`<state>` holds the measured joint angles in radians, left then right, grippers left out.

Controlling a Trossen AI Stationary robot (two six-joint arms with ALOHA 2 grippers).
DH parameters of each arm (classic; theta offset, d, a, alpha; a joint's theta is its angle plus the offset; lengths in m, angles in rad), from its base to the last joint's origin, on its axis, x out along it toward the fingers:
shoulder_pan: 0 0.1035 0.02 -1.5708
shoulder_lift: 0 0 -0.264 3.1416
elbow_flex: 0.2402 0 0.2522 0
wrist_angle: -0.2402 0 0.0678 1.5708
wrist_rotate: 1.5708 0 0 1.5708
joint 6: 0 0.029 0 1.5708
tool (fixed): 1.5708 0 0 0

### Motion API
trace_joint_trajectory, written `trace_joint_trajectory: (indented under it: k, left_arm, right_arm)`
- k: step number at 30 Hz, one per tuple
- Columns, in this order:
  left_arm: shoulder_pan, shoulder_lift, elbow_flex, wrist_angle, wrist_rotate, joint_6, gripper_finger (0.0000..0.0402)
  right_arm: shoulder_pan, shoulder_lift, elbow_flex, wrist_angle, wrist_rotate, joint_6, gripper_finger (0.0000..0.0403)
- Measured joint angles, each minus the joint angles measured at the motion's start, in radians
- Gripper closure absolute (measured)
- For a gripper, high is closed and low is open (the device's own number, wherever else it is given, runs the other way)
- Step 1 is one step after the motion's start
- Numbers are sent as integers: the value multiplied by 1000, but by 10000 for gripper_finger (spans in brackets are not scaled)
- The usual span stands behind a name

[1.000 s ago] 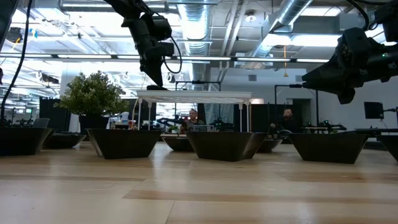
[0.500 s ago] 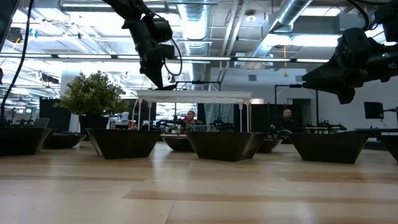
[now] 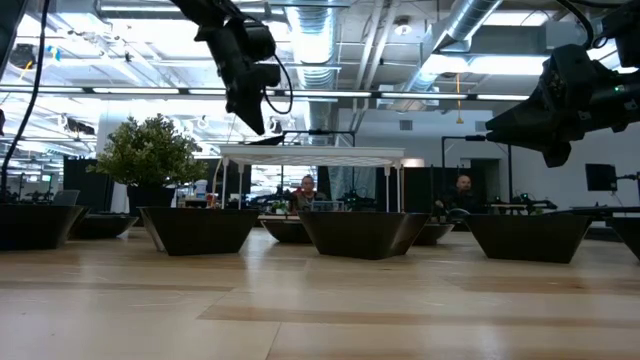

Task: Pick & Place Mini shaped plates
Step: Stack the black drop shaped plate on top of the black drop shaped plate on the shelf

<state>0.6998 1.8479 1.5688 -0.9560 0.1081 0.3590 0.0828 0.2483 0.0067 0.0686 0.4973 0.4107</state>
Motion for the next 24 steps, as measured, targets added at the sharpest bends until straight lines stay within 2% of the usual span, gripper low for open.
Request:
trace_joint_trajectory:
  k: [3,24]
  left_arm:
    - [-1,-2,1,0,35,1,362]
    - [40,24,1,14,31,20,362]
  right_arm:
    - [0,0,0,0,0,0,284]
    - [0,0,0,0,0,0,284]
